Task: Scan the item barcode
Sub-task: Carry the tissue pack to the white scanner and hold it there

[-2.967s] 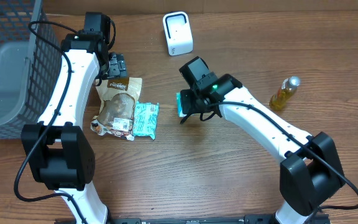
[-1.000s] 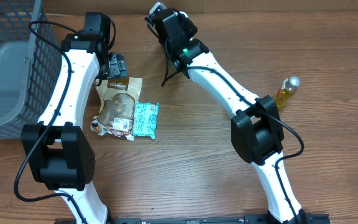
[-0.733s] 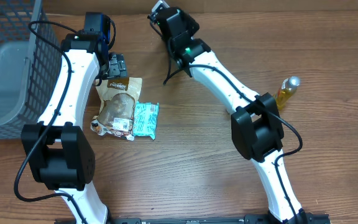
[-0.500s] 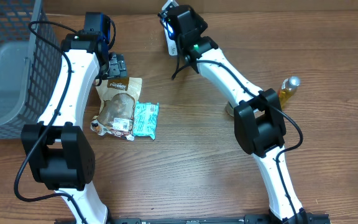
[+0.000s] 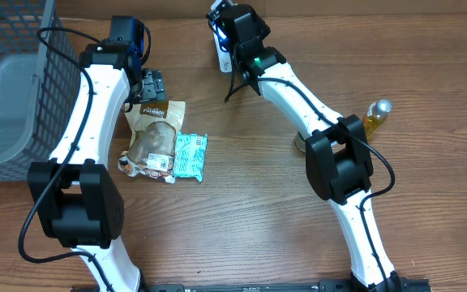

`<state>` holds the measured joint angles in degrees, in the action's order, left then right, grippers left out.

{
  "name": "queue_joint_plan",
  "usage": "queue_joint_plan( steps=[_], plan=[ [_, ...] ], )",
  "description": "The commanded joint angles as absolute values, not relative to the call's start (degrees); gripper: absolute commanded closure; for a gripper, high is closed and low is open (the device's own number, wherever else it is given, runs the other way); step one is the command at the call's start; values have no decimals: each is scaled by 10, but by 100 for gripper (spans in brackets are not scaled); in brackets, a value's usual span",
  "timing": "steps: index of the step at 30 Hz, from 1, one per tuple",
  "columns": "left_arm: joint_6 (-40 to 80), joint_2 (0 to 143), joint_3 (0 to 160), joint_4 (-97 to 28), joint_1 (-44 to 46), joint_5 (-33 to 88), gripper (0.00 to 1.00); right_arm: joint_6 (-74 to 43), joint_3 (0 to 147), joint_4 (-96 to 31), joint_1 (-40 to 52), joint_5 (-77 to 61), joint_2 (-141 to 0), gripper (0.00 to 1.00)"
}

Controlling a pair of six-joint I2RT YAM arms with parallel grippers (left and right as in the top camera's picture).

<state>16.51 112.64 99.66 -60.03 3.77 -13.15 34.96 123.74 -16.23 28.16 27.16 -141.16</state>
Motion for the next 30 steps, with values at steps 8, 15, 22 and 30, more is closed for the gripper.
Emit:
queue_joint_plan(
  steps=[8, 15, 22, 30],
  plan=[
    [165, 1124, 1003, -599, 41, -139, 0, 350, 1240, -164, 286, 268, -1439, 96],
    [165, 1124, 1003, -599, 41, -139, 0, 350, 1241, -162, 289, 275, -1443, 96],
    [165, 1124, 1003, -599, 41, -139, 1, 317, 1242, -168, 297, 325, -1407, 96],
    [165, 1124, 1003, -599, 41, -139, 0, 148, 1242, -298, 304, 325, -1304, 96]
  ],
)
